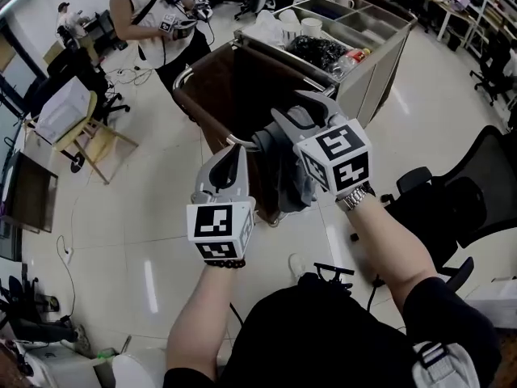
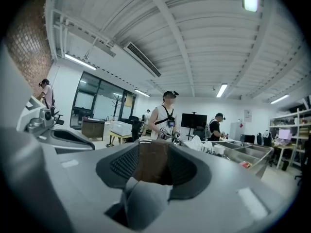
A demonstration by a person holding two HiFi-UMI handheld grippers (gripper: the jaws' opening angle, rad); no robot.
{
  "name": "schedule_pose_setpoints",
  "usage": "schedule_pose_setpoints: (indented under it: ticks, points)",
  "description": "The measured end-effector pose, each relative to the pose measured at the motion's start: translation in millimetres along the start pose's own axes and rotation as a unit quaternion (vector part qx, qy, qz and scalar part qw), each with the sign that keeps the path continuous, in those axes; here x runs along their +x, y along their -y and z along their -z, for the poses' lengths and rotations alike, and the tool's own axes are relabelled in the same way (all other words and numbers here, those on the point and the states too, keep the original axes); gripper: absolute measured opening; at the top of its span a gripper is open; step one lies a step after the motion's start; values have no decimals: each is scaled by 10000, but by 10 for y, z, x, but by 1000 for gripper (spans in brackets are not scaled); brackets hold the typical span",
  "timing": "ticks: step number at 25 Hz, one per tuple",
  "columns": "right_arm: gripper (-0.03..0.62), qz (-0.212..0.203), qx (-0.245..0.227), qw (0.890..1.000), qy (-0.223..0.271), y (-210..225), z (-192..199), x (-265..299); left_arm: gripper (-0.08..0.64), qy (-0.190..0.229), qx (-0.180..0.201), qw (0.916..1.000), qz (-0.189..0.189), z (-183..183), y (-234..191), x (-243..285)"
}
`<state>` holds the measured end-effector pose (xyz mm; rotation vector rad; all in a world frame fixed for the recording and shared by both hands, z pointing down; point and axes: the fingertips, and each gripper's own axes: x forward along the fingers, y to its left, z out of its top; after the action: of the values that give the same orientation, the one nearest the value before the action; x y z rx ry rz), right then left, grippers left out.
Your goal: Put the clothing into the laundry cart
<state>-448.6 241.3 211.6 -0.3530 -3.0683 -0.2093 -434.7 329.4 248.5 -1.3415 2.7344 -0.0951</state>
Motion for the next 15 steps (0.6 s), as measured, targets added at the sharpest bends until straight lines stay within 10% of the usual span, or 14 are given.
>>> schedule_pose_setpoints:
  ticks: [15]
  points:
    - [63, 578, -197, 9981, 117, -556, 7, -1080, 3, 92, 96, 9984, 554, -301, 700, -605]
